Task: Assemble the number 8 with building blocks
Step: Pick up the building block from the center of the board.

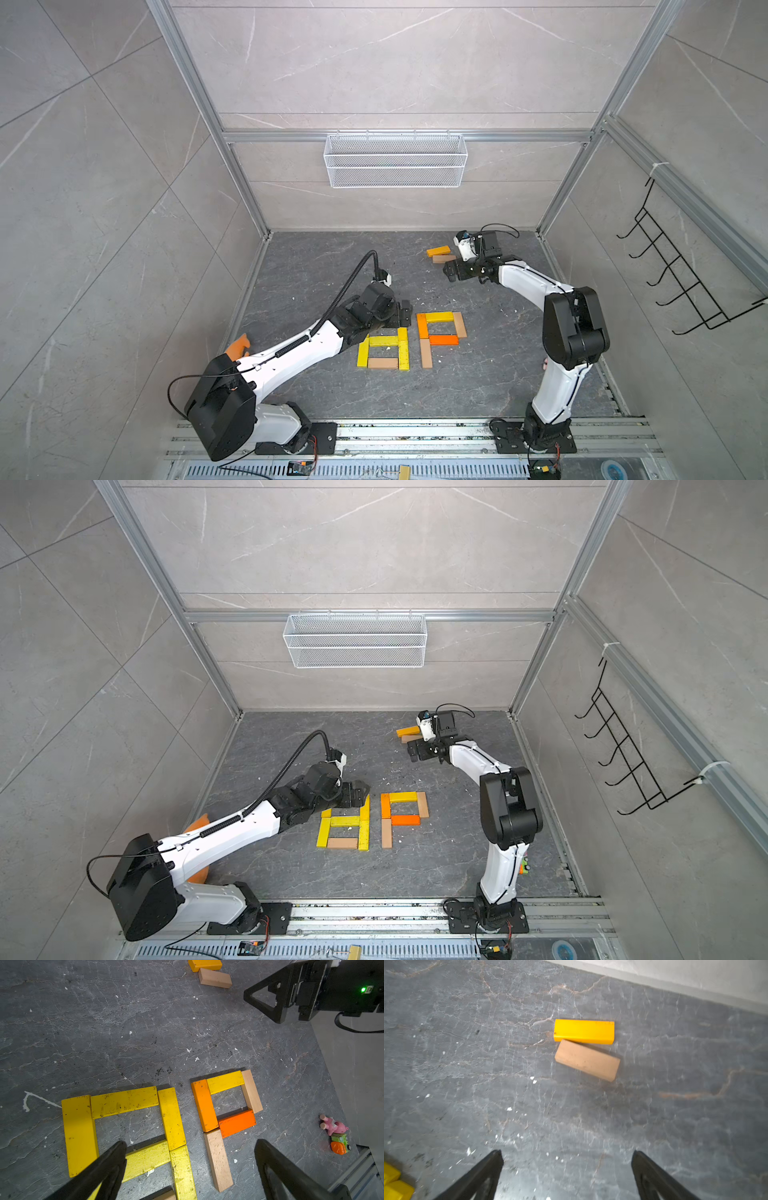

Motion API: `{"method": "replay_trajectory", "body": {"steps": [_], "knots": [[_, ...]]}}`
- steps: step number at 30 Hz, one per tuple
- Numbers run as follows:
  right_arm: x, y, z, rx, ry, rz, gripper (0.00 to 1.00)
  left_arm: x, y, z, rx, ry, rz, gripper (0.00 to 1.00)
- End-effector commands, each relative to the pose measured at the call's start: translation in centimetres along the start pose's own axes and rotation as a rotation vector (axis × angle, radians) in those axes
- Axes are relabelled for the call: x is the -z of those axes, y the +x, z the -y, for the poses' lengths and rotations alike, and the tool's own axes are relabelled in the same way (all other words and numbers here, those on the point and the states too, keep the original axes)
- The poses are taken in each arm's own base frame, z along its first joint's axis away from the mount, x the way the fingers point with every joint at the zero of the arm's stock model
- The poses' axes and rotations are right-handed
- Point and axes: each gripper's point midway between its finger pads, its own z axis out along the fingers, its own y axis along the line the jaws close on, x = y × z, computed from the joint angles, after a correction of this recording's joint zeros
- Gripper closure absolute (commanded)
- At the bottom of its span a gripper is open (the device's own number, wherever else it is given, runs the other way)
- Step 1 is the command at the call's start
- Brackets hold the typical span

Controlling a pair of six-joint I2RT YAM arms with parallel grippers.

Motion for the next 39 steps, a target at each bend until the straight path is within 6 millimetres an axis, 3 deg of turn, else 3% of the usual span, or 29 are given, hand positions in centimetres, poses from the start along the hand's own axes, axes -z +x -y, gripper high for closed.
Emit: {"method": "replay_trajectory", "body": {"steps": [1, 9, 27, 39], "knots": [[-1.1, 0.4, -0.1, 0.082, -0.010, -0.058, 0.00, -0.2, -0.9, -0.2, -0.008, -0.010, 0.030, 0.02], [-4.0, 0.2, 0.2, 0.113, -0.034, -0.099, 0.01, -1.1, -0.8, -0.3, -0.001, -0.014, 0.008, 0.02], [-8.3, -1.4, 1.4, 0.139, -0.051, -0.150, 0.00, -2.1, -0.6, -0.9, 0.013, -0.018, -0.019, 0.03], [-8.7, -1.0, 1.5, 0.138, -0.046, -0.162, 0.00, -1.9, -0.2, -1.0, 0.031, 0.005, -0.016, 0.03]]}}
